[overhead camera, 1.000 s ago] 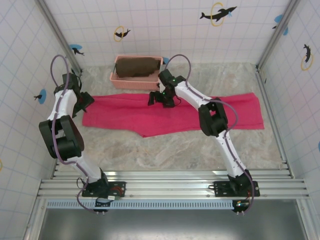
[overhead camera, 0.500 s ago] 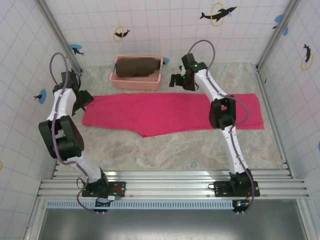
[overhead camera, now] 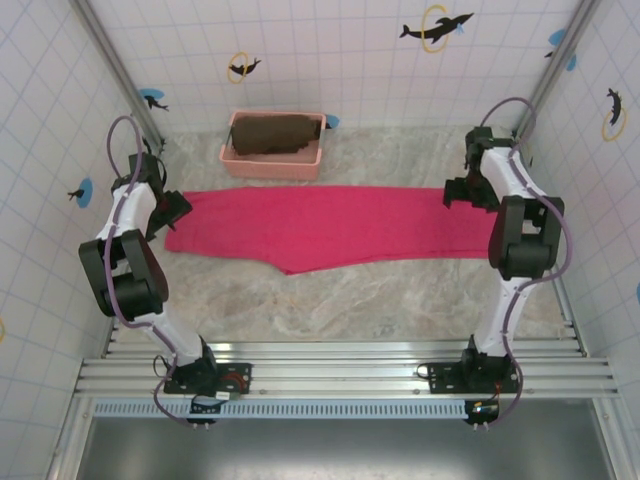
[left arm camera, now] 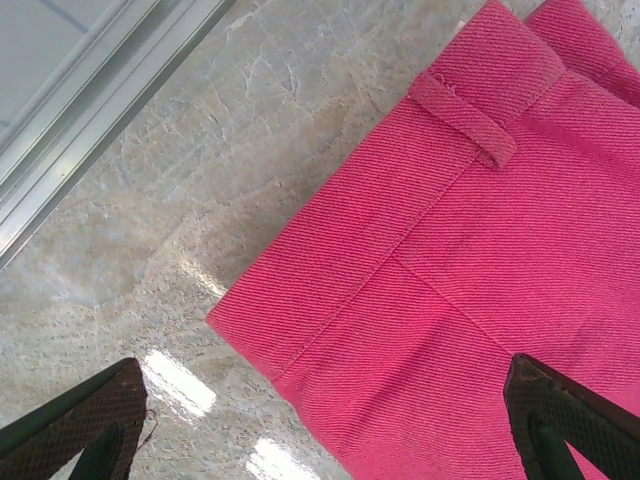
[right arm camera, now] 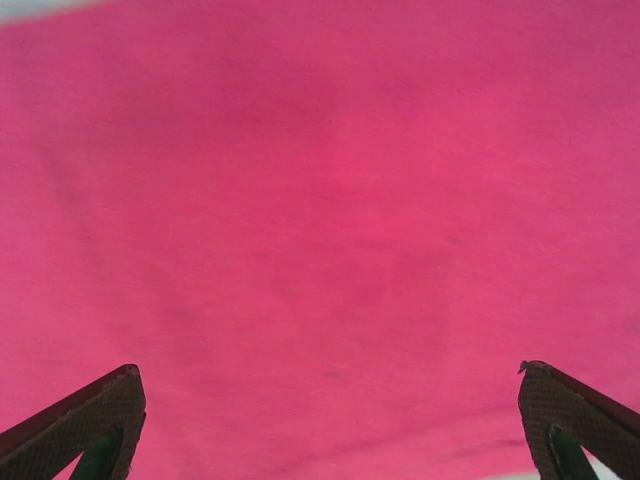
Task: Roll up the long pants
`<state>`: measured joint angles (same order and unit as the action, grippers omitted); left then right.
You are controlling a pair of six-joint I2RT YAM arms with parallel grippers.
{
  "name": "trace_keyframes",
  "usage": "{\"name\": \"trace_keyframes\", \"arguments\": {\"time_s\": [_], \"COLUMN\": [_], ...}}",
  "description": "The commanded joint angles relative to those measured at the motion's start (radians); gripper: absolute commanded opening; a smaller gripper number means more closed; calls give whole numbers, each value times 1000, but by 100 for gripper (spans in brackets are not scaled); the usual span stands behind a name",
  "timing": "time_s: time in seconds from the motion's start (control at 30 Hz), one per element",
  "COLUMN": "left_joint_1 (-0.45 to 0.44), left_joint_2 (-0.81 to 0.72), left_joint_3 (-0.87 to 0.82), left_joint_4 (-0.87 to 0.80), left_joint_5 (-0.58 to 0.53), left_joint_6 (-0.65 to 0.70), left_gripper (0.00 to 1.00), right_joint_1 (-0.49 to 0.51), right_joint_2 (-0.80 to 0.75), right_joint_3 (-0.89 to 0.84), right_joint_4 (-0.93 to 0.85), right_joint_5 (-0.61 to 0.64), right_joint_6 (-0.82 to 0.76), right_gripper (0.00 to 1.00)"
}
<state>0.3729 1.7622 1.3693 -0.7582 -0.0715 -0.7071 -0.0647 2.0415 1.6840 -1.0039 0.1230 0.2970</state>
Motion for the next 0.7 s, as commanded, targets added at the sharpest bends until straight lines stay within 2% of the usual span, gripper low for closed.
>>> {"name": "trace_keyframes", "arguments": {"time_s": [0.0, 0.13, 0.3, 0.67], "left_joint_1": [-1, 0, -1, -2], "left_joint_2": [10, 2, -10, -37], "left_joint_3": [-4, -6, -7, -5], "left_joint_4": [8, 7, 1, -27], "left_joint_5": [12, 12, 10, -2], "left_joint_6": [-11, -15, -13, -8], "left_gripper": [94, 94, 94, 94], "right_joint_1": [-15, -43, -87, -280], "right_joint_2": [-55, -60, -81, -73], "right_joint_3": [-43, -67, -129, -167], "right_joint_4": [-21, -2, 104, 177], "right_joint_5": [88, 124, 118, -65], "right_joint_6": [-163, -283, -342, -310], "right_gripper": [99, 99, 99, 99]}}
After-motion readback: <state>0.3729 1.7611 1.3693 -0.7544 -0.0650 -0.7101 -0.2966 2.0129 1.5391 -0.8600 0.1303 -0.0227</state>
